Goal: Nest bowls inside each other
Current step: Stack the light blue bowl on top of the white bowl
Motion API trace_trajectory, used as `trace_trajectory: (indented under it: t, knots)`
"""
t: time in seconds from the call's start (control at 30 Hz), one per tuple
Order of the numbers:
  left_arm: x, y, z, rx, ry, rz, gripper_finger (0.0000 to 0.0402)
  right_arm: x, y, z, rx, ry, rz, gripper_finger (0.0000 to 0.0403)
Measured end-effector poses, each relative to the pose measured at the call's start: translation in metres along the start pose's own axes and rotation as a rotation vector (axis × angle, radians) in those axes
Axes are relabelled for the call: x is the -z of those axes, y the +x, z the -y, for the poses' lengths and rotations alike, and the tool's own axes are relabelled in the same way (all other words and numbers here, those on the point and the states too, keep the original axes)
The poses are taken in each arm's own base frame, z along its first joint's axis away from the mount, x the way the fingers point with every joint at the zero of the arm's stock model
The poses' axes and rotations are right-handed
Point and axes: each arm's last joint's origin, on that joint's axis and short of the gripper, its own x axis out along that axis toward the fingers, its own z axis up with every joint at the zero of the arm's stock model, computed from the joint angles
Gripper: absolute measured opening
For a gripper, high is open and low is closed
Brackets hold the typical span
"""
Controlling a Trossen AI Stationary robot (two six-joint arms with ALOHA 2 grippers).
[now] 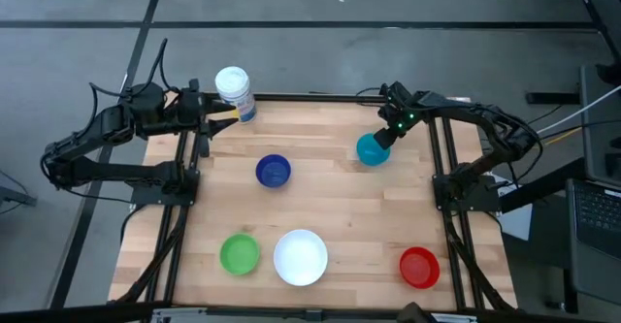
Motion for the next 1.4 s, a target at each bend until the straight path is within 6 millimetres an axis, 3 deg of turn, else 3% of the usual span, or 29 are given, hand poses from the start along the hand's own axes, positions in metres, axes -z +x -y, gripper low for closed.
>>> trace_trajectory:
  t: [0.37, 0.57, 0.7, 0.93, 1.1, 1.27, 1.4]
  knots:
    - [0.000, 0.000, 0.000, 0.010, -0.009, 0.000, 0.0145, -0.006, 0.025, 0.005, -0.038, 0.001, -0.035, 0.0107]
    - [0.000, 0.000, 0.000, 0.010, -0.009, 0.001, 0.0145, -0.002, 0.035, -0.003, -0.017, -0.029, -0.097, 0.0015]
    - [0.000, 0.000, 0.000, 0.011, -0.009, 0.001, 0.0145, -0.001, 0.038, -0.020, -0.001, -0.070, -0.106, 0.0007]
    - [0.000, 0.000, 0.000, 0.009, -0.001, 0.000, 0.0145, 0.015, 0.029, -0.082, -0.047, -0.165, -0.085, 0.0004]
    - [0.004, 0.000, -0.001, -0.025, 0.020, -0.040, 0.0145, 0.034, 0.003, -0.144, -0.144, -0.217, -0.026, 0.0003]
    - [0.008, 0.001, -0.002, -0.068, 0.055, -0.094, 0.0145, 0.035, -0.030, -0.210, -0.247, -0.284, 0.072, 0.0003]
    - [0.009, 0.005, -0.002, -0.081, 0.081, -0.109, 0.0145, 0.027, -0.023, -0.252, -0.278, -0.323, 0.059, 0.0003]
